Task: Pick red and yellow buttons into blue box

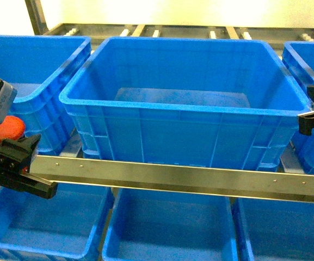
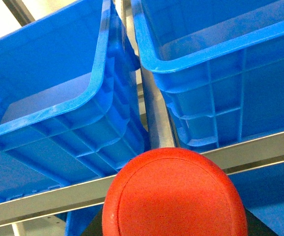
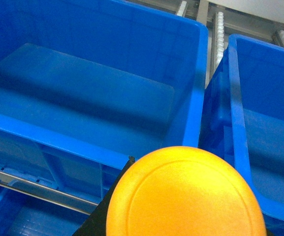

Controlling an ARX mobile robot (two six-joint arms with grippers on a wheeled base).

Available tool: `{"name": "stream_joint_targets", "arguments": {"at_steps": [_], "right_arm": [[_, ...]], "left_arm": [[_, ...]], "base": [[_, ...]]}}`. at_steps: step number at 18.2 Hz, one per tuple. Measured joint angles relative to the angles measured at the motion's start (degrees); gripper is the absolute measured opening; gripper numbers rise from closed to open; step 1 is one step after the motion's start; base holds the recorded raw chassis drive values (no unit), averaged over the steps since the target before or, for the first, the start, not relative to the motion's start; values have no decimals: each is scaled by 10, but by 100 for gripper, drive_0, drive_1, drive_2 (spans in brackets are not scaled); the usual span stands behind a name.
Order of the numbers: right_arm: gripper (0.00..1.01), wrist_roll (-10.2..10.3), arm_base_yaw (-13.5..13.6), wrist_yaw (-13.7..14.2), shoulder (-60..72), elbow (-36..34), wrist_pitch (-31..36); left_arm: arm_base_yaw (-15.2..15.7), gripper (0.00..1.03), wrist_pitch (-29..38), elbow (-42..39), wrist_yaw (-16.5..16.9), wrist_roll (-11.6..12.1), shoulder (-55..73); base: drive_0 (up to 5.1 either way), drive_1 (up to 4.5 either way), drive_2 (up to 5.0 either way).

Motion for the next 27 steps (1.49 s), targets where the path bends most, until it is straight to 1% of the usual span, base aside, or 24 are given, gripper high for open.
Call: {"name": "stream_joint_targets", "arguments": {"at_steps": [2, 3, 4, 5, 7, 8, 9, 10, 11, 13, 14, 15, 16, 19, 21, 22, 23, 25, 26, 27], "right_arm": [[27, 1, 0, -4, -3, 4, -23], [27, 3, 1, -14, -3, 25, -46], [27, 4, 5, -20, -1, 40, -45], [27, 5, 5, -25, 2, 65, -49], [27, 7, 24, -45, 32, 139, -68], [27, 9, 30, -47, 47, 156, -71], [27, 12, 39, -63, 76, 187, -82], [27, 17, 43, -67, 93, 209, -102], [27, 20, 47, -81, 115, 234, -106], [27, 20, 53, -86, 155, 287, -125], [27, 19, 53, -96, 170, 311, -136], [27, 19, 53, -97, 189, 341, -153], [27, 15, 52, -97, 200, 356, -160], [27, 12, 52, -97, 215, 376, -166], [27, 5, 52, -98, 226, 391, -176], [27, -13, 48, -98, 272, 439, -204], [27, -24, 40, -90, 297, 460, -224], [27, -23, 36, -95, 296, 460, -230], [29, -24, 36, -95, 296, 460, -230], [42, -23, 34, -95, 296, 460, -231]], "left_arm": [[-1, 24, 0, 0, 0, 0, 0], [-1, 24, 0, 0, 0, 0, 0], [-1, 24, 0, 0, 0, 0, 0], [-1, 24, 0, 0, 0, 0, 0], [-1, 24, 0, 0, 0, 0, 0], [-1, 24, 0, 0, 0, 0, 0], [-1, 24, 0, 0, 0, 0, 0], [-1, 24, 0, 0, 0, 0, 0], [-1, 24, 0, 0, 0, 0, 0], [-1, 24, 0, 0, 0, 0, 0], [-1, 24, 0, 0, 0, 0, 0], [-1, 24, 0, 0, 0, 0, 0], [-1, 24, 0, 0, 0, 0, 0], [-1, 24, 0, 0, 0, 0, 0], [-1, 24, 0, 0, 0, 0, 0], [-1, 24, 0, 0, 0, 0, 0], [-1, 24, 0, 0, 0, 0, 0], [-1, 24, 0, 0, 0, 0, 0], [-1, 24, 0, 0, 0, 0, 0], [-1, 24, 0, 0, 0, 0, 0]], "base": [[0, 0, 0], [0, 0, 0], [0, 0, 0], [0, 0, 0], [0, 0, 0], [0, 0, 0], [0, 0, 0], [0, 0, 0], [0, 0, 0], [0, 0, 0], [0, 0, 0], [0, 0, 0], [0, 0, 0], [0, 0, 0], [0, 0, 0], [0, 0, 0], [0, 0, 0], [0, 0, 0], [0, 0, 0], [0, 0, 0]]}}
